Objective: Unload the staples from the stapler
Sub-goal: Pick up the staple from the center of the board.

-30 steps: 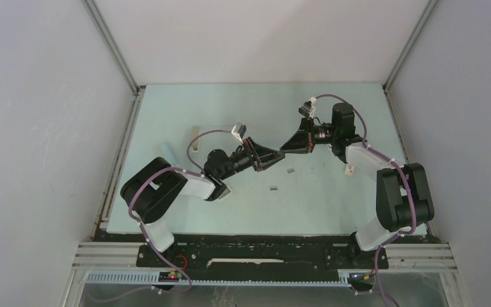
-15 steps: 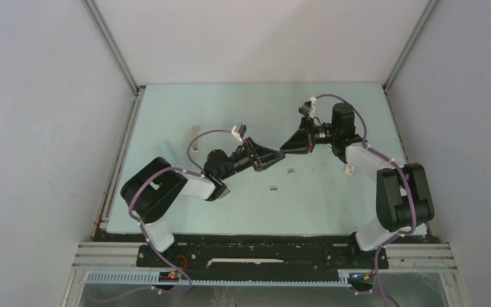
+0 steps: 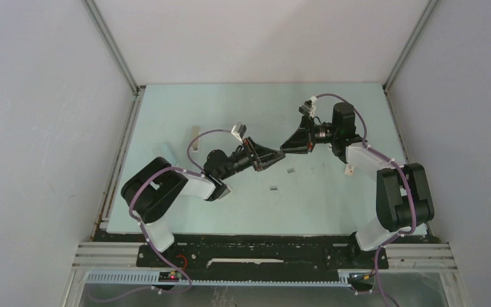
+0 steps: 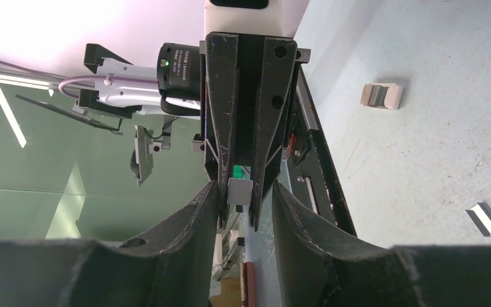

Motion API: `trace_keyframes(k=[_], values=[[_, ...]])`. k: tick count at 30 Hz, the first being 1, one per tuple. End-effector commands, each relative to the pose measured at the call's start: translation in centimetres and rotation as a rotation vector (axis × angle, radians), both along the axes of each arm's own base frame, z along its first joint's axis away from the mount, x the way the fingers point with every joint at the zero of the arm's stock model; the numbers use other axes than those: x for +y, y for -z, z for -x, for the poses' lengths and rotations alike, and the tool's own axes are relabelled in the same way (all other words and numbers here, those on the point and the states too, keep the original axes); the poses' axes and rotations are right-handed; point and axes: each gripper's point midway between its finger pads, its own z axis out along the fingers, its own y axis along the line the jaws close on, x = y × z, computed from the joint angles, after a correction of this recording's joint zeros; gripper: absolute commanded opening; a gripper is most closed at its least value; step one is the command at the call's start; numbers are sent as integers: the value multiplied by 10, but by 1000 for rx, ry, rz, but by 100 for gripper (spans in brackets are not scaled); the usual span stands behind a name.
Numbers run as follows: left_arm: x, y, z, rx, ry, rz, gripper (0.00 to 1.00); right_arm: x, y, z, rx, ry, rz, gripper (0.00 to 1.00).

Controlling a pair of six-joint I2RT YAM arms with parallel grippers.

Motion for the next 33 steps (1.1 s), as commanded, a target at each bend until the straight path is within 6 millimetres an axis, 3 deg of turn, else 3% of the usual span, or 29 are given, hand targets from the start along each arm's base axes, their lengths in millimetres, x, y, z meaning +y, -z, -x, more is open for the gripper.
trace_keyframes(k=[1,6,16,25,33], values=[[-5,-9,3,-22,32,23,14,-2,-7,1,-41,-2,-11,45],[-6,-4,3,-10,40,16,15,-1,0,-1,-32,4,2,44],[-4,0,7,0,43,8,14,-8,-5,-12,-60,14,-7,50],[18,7,10,20,-7,-38,14,-29,-7,-18,-144,80,29,52],[36,35,21,71,-53,-236,14,-45,-2,-11,-243,129,96,52]])
